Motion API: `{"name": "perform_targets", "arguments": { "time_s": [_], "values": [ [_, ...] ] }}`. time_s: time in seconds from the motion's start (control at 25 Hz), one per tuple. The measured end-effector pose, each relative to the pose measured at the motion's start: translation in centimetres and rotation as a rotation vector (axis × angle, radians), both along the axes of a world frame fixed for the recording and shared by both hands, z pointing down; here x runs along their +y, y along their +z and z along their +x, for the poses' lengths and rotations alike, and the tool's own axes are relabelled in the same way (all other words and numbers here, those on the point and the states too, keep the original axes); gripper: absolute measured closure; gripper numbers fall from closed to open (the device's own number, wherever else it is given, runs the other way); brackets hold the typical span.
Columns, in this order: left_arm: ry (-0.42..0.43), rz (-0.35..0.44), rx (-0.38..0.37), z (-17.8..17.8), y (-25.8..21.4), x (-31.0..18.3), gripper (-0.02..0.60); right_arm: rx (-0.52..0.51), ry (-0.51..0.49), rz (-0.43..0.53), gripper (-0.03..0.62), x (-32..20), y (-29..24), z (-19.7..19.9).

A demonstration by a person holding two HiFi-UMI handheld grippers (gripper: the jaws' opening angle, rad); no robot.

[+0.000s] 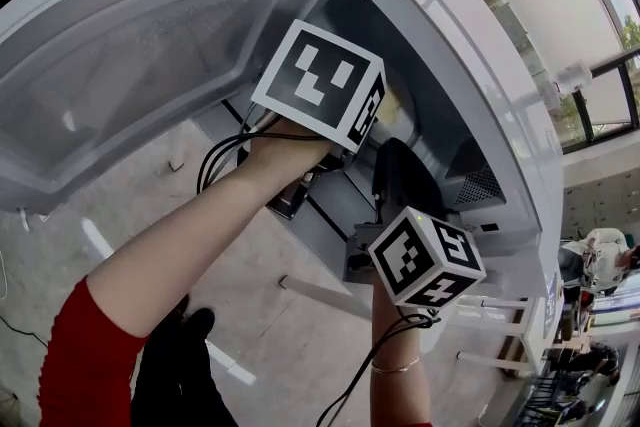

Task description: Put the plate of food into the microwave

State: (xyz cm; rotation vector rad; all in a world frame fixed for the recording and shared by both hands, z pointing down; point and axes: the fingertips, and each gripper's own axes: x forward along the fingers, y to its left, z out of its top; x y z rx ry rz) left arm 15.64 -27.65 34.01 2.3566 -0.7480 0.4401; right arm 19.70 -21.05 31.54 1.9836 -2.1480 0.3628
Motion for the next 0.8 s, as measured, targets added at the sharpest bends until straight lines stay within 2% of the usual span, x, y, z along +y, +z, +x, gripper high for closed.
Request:
{"name": "perform_targets", "arguments": {
  "time_s": [0.16,0.44,0.48,0.56,0.64,0.8],
  "values": [
    [0.006,0.016,-0.038,0.1,0.1,0.2,0.456,0.0,-0.006,0.0,0.579,0.2,0.0,-0.1],
    [-0.01,0.12,-0.159,-0.2,0.0,-0.3,0.423,-0.009,-0.009,0.003,0.579,0.1,-0.1,0.1],
    [-0.004,0.139,-0.162,0.1,-0.2,-0.4,0.396,-0.01,-0.009,0.003,0.579,0.1,-0.1,0.1],
    [0.016,0.174,-0.145,1.0,-0.6,-0.4,0.394,-0.012,-0.009,0.005,0.579,0.0,-0.1,0.2],
    [0.022,0.17,-0.132,1.4,-0.6,-0.4,0.394,-0.012,-0.009,0.005,0.579,0.0,-0.2,0.3],
    [-0.037,0.156,-0.153,-0.5,-0.4,-1.3,0.396,-0.012,-0.012,0.004,0.579,-0.1,-0.2,0.0]
  ]
}}
